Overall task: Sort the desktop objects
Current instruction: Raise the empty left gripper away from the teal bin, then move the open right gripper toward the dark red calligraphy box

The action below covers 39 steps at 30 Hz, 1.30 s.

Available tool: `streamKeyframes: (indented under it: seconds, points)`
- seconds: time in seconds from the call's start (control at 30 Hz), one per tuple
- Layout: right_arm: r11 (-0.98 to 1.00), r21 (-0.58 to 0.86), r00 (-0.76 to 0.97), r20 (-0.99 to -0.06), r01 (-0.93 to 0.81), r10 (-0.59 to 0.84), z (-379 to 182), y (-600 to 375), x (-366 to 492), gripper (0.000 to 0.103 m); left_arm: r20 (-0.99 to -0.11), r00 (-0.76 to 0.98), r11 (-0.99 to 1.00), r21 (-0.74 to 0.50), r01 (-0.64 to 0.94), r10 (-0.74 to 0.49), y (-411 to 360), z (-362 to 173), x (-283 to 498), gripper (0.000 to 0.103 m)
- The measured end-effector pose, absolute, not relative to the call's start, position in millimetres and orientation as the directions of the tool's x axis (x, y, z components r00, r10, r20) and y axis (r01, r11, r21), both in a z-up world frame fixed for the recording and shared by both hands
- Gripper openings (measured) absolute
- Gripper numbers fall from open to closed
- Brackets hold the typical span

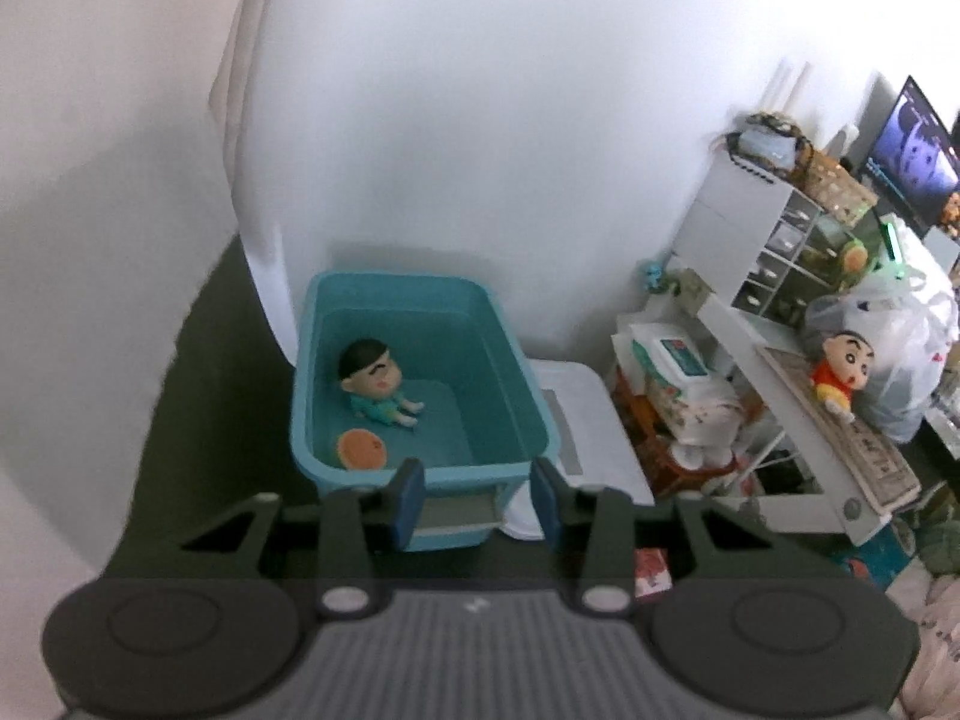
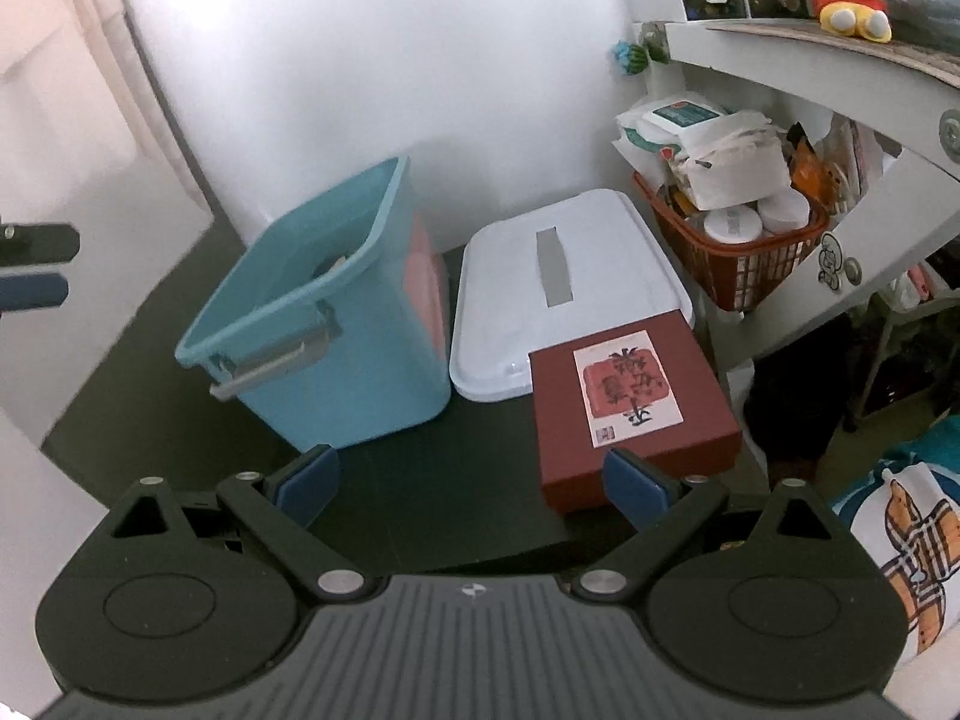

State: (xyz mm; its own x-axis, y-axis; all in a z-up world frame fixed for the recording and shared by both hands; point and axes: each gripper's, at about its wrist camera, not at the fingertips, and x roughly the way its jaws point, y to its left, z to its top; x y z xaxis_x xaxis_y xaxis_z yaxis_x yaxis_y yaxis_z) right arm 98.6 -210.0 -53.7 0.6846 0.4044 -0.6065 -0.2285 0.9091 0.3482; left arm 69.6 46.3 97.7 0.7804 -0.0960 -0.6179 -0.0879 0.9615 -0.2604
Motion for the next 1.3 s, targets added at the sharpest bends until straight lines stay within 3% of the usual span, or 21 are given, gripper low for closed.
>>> streamKeyframes:
  seconds: [0.5, 1.3]
  points:
    - [0.937, 0.269, 0.720, -0.603, -0.223, 0.344, -57, -198, 92, 0.097, -0.595, 0.770, 0.906, -0.420, -0.057, -0.228, 63, 42, 63, 0.045]
    - [0.957, 0.256, 0.714, -0.645, -0.134, 0.273, -78, -190, 105, 0.097, -0.613, 0.723, 0.886, -0.464, -0.002, -0.319, 63, -29, 82, 0.049]
